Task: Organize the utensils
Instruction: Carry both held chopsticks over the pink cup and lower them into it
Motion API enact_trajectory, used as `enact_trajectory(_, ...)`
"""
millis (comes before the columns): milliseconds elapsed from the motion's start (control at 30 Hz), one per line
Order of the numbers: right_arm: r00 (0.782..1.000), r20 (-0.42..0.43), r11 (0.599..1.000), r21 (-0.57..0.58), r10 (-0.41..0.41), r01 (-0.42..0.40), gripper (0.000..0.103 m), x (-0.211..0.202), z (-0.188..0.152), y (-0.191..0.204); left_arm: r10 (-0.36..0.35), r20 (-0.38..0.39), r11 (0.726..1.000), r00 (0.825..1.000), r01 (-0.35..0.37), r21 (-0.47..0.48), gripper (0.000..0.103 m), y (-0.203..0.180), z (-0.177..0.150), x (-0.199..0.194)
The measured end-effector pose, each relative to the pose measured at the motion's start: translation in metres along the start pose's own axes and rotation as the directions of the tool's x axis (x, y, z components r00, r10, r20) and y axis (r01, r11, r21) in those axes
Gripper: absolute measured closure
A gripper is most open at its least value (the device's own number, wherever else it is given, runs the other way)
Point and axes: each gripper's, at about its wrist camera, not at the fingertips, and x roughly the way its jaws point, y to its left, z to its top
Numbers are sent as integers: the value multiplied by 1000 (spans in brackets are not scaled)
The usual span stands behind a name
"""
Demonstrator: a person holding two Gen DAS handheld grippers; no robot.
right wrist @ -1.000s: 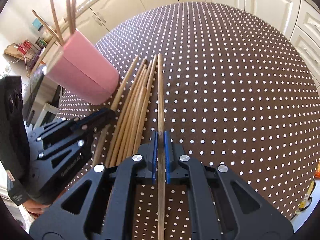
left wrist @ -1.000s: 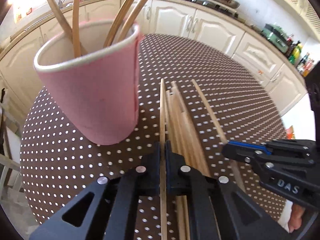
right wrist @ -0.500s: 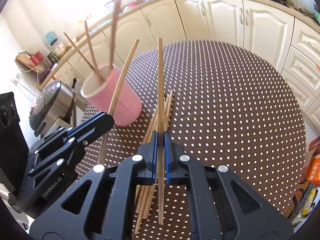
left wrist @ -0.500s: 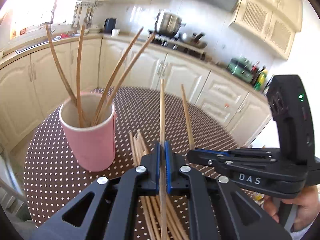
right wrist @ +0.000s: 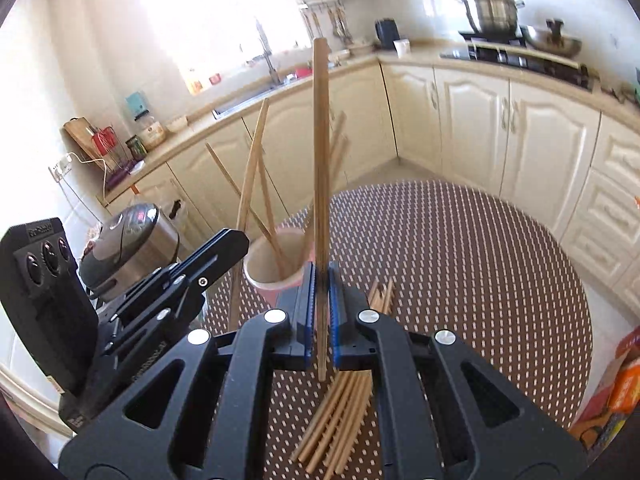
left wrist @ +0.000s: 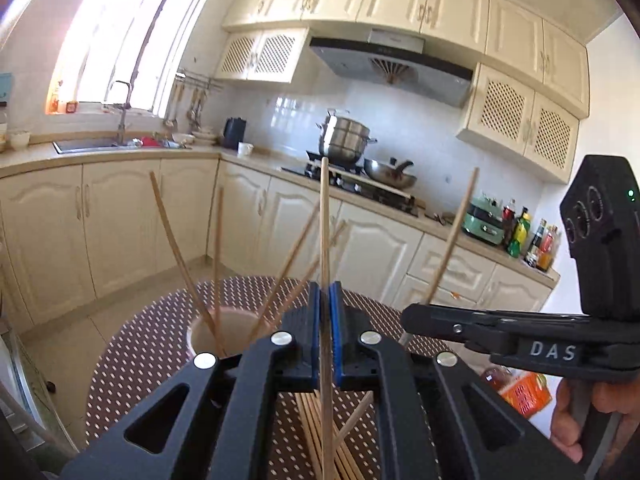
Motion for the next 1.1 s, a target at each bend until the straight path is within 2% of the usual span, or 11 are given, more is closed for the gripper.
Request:
enact_trajectory(167, 999, 35, 999, -44, -2, 3, 96, 7, 24, 20, 36, 93, 999, 995, -36, 6, 98, 14, 23, -3)
enact_trajectory(333, 998, 56, 997, -76, 20, -15, 96, 11, 43, 35, 73, 180, 997, 981, -71, -19, 98, 26, 48, -5)
enact_trajectory(433, 997, 73, 995, -96, 24, -17, 96, 13, 52, 42, 116, 237, 993, 964, -111, -36, 98, 35, 60, -3)
enact_trajectory(500, 997, 79, 994, -106, 25, -17, 96, 17, 58, 47, 166, 281, 986, 945, -155, -61, 98, 41, 68, 1)
enact_trajectory(667, 996, 88, 992, -125, 31, -20, 96, 22, 68, 54, 192, 311, 980, 931, -165, -110, 98, 53, 72, 10)
enact_trajectory(767, 995, 95, 991, -131, 36, -24, 96, 24, 72, 53, 195, 311, 979, 930, -168, -111, 98, 58, 69, 19)
enact_trajectory(1100, 992, 111, 990, -132, 67, -52, 96, 25, 81, 56, 196, 262, 980, 945, -184, -71, 98, 57, 44, 30)
